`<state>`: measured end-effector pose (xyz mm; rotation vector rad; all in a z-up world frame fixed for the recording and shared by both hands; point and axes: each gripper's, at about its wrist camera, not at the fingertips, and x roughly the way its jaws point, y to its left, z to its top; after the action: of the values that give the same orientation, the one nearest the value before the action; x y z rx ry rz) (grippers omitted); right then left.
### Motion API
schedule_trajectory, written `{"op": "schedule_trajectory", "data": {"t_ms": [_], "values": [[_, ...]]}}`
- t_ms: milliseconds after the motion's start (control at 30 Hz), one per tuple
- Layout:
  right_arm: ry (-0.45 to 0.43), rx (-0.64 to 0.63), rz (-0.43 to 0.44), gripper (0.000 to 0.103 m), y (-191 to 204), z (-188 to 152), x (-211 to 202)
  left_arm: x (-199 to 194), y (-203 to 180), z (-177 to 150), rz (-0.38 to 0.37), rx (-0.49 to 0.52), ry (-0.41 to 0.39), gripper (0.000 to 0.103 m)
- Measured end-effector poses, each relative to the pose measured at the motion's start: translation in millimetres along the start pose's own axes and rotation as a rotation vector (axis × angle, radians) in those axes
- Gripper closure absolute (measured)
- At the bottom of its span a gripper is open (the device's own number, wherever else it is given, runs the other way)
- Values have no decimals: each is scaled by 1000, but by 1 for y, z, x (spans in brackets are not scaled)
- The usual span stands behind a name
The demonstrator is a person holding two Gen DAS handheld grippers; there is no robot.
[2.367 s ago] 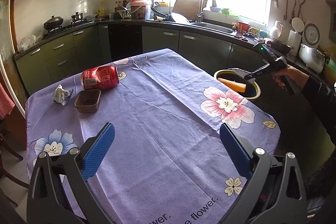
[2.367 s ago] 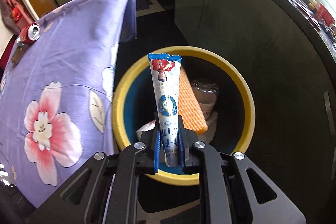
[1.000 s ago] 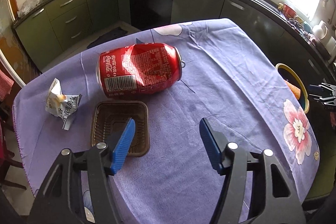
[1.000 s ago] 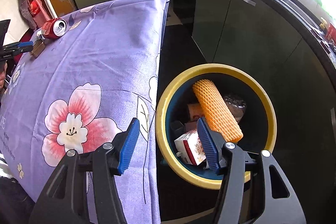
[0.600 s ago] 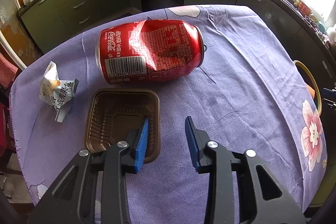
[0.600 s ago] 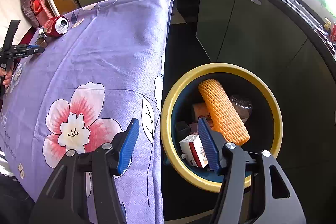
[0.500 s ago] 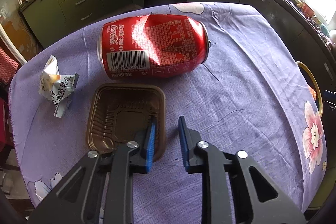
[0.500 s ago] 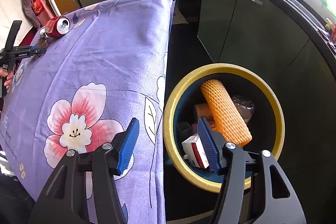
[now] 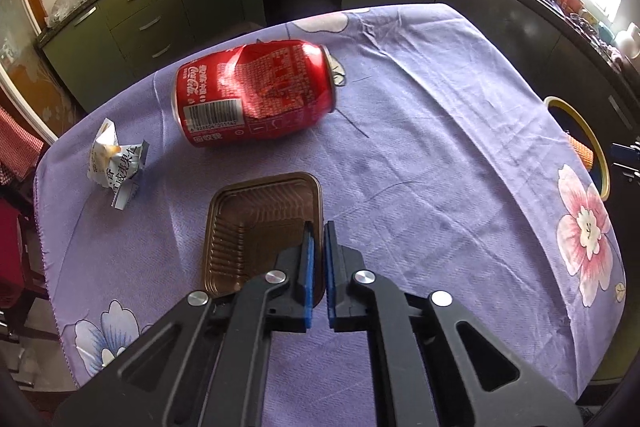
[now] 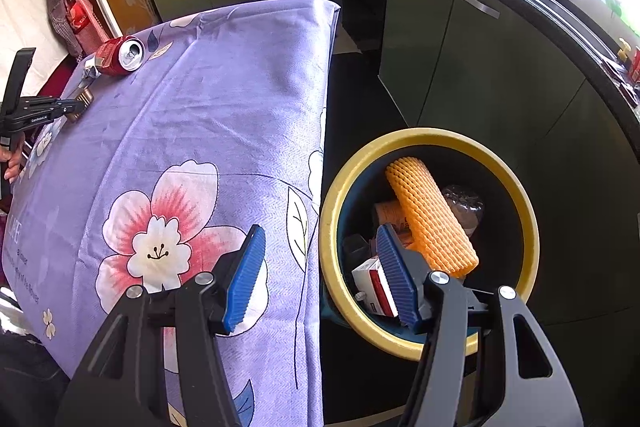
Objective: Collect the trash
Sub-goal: 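Carry the brown tray over the bin and open the left gripper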
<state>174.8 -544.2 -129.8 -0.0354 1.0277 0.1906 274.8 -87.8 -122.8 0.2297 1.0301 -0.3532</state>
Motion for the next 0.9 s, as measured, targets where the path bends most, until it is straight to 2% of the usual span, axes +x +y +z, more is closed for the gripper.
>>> {"op": "schedule_trajectory", "data": {"t_ms": [300, 533, 700, 900], "values": [[-26, 41, -34, 45, -17, -20, -17, -43, -80, 7, -88, 145, -61, 98], [-41, 128, -91, 45, -56, -49, -35, -53, -187, 32, -232, 319, -87, 98], [-53, 188, -122, 45, -86, -73, -51, -39, -268, 57, -337, 426, -88, 98], [-52, 245, -135, 45, -114, -100, -64, 15, -361, 91, -485, 483, 7, 98]]}}
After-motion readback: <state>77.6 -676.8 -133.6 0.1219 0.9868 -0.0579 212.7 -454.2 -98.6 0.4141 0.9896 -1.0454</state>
